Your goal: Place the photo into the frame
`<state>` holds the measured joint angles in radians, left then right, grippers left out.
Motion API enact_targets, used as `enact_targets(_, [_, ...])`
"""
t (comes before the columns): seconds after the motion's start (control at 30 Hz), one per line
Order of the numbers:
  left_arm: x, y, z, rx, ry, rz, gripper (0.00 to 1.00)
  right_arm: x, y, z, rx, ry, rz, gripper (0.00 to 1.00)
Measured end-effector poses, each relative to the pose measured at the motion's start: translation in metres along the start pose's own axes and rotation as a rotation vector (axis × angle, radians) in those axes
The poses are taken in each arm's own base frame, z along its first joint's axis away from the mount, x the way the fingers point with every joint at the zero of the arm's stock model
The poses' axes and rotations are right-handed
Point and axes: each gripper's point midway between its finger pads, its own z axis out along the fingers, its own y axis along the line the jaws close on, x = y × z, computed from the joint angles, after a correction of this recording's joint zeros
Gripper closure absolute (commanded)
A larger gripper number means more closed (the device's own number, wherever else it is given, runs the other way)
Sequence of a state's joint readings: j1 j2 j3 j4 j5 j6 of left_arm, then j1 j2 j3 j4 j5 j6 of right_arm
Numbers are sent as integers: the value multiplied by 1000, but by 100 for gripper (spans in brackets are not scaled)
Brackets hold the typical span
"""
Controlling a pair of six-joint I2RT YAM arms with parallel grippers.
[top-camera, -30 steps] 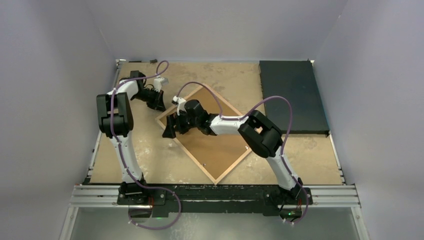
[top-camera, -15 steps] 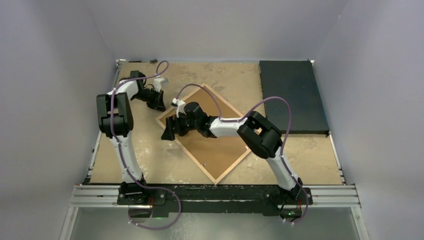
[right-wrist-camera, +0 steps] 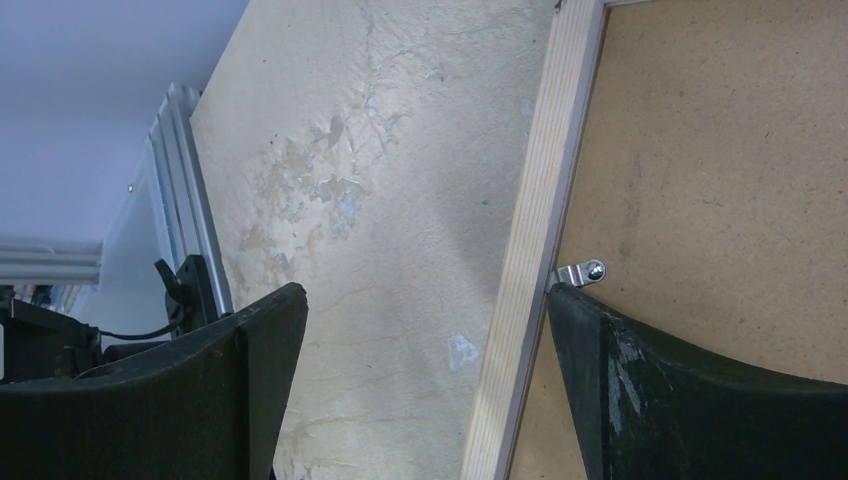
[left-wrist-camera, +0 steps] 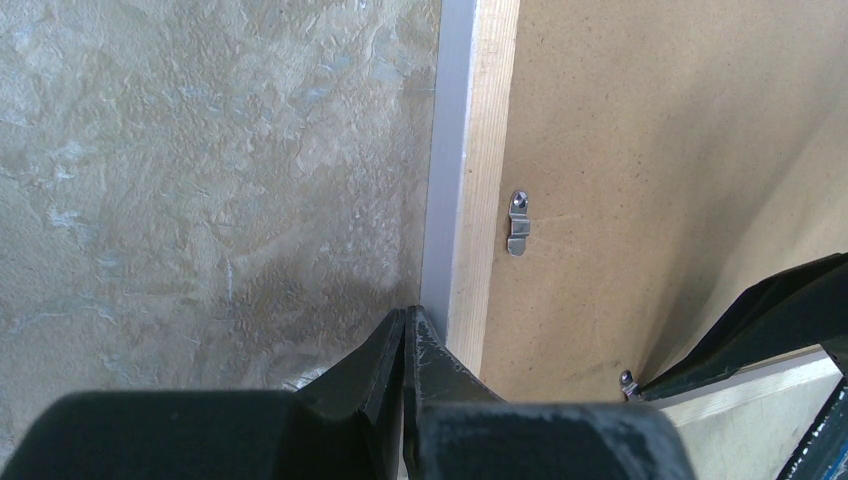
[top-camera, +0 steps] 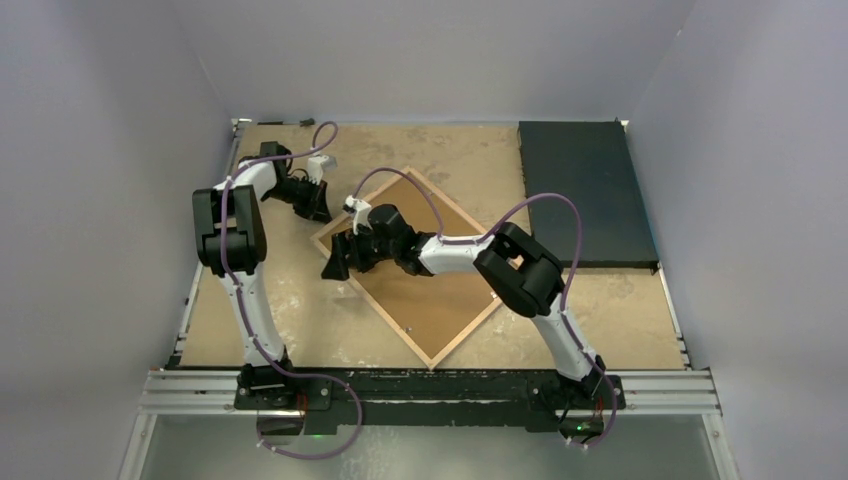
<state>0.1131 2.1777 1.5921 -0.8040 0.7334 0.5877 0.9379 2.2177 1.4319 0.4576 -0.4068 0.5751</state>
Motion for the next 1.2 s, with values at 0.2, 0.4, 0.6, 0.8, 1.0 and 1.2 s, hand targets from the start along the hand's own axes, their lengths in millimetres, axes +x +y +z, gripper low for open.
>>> enact_targets(0.2, [0, 0, 0, -1, -1, 1, 100, 2, 4, 2, -7, -1, 15, 8])
enact_targets(0.4, [0, 0, 0, 0, -1, 2, 100, 2, 5, 3, -5, -1, 21, 8])
enact_targets(0.6, [0, 0, 0, 0, -1, 2, 100, 1, 5, 1, -2, 2, 28, 6])
enact_targets(0.8, [5, 1, -5, 4, 4, -15, 100, -17, 16, -48, 81, -16, 57, 1])
enact_targets(1.0, [12, 1, -10, 12, 17, -31, 100, -39, 14, -166, 258, -181, 156, 1])
enact_targets(1.2, [10, 1, -11, 12, 17, -32, 91, 65, -27, -239, 463, -113, 399, 1])
